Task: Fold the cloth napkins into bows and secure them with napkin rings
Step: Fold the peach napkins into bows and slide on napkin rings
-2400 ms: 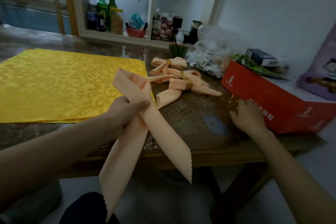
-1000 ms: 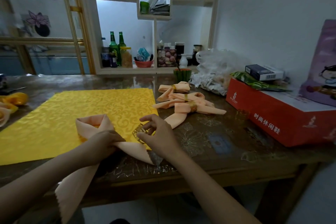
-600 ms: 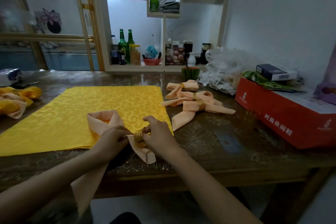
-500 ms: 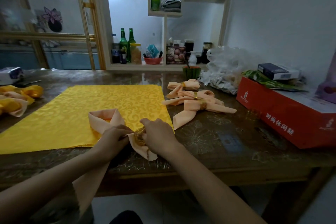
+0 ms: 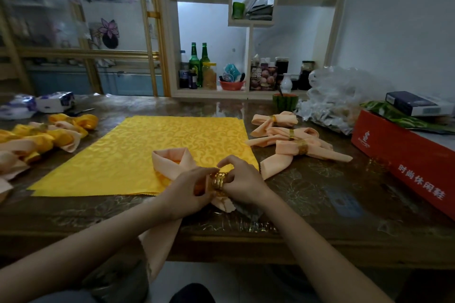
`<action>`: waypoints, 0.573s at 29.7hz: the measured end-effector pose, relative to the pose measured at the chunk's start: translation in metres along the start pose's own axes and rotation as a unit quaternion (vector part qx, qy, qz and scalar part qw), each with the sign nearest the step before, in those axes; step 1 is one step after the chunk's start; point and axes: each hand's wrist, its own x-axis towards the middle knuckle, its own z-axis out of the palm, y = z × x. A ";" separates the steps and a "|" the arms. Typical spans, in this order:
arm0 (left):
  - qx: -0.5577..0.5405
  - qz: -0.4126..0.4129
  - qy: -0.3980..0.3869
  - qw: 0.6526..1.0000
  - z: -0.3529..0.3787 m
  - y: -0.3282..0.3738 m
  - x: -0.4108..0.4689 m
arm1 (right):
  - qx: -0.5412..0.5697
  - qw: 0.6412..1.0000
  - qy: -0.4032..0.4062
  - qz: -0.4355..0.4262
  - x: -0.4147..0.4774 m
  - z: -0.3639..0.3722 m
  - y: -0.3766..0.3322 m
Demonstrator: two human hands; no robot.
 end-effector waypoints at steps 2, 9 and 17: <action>0.003 -0.002 0.009 1.000 -0.001 -0.002 0.000 | 0.001 1.000 -0.003 -0.003 0.001 0.000 -0.001; 0.051 -0.007 0.035 0.998 -0.006 0.003 0.004 | 0.082 0.997 0.000 -0.002 0.001 0.007 0.004; 0.044 0.023 0.057 0.997 -0.004 0.000 0.005 | 0.277 0.956 0.078 0.063 0.003 0.016 -0.001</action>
